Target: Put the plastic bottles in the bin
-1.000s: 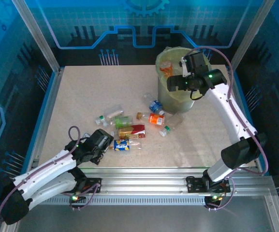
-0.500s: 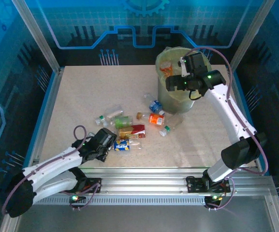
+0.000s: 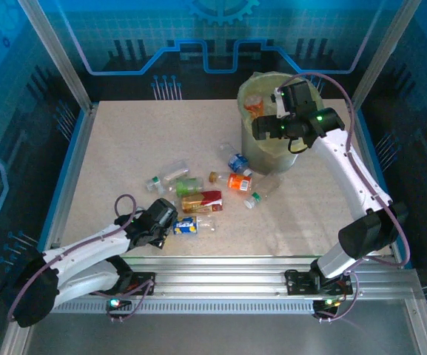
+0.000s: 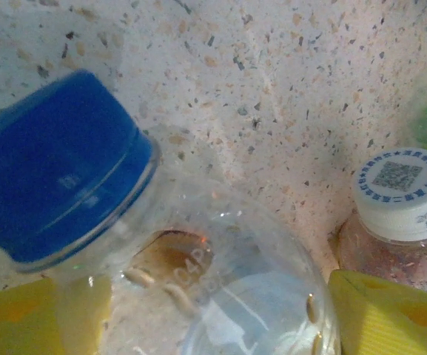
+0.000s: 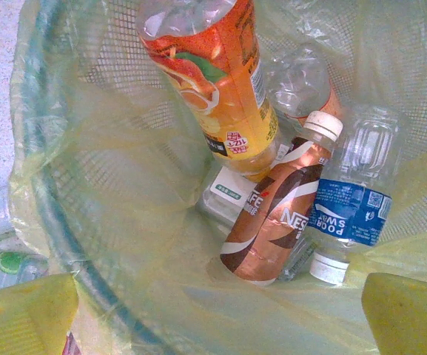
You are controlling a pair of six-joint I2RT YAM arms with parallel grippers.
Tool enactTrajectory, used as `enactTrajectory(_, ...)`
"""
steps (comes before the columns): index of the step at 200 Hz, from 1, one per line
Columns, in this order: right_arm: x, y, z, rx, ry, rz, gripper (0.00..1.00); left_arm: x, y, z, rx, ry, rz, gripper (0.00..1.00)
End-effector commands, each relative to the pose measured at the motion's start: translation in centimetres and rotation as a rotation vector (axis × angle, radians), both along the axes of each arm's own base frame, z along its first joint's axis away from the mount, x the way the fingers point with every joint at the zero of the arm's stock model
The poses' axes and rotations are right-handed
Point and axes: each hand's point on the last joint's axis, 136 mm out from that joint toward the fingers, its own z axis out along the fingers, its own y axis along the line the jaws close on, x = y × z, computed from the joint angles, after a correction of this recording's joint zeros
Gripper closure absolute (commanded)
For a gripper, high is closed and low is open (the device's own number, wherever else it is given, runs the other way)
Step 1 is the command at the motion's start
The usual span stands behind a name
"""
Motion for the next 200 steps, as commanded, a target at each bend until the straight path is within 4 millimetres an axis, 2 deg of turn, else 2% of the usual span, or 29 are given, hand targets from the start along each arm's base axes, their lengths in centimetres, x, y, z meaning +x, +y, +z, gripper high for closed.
enactTrajectory(1,-1.5,0.5,-1.3,0.018,0.069,0.005,0.00,-0.9,0.7,-1.4,0.031,0.038,0.010,0.23)
enactTrajectory(40,-1.5,0.5,-1.2,0.023,0.067,0.002,0.00,-0.5,1.2,-2.1,0.058,0.028,0.030,0.24)
enactTrajectory(69,-1.6,0.7,-1.0,0.027,0.064,0.006,0.00,-0.6,1.4,-2.2,0.062,0.028,0.032,0.37)
enactTrajectory(95,-1.7,0.8,-0.8,0.031,0.059,0.006,0.00,-0.3,1.6,-1.2,0.067,0.001,0.032,0.46)
enactTrajectory(113,-1.9,0.9,-0.5,0.034,0.054,0.007,0.00,0.1,1.9,0.5,0.089,-0.034,0.019,0.49)
enactTrajectory(144,-2.3,0.7,-0.1,0.034,0.041,-0.002,0.00,0.4,3.0,4.7,0.138,-0.120,-0.015,0.51)
enactTrajectory(175,-2.7,0.4,0.3,0.035,0.026,-0.016,0.00,0.4,4.3,8.4,0.173,-0.212,-0.039,0.58)
enactTrajectory(200,-2.7,0.2,1.3,0.039,-0.005,-0.018,0.00,1.4,4.4,11.8,0.198,-0.325,-0.075,0.61)
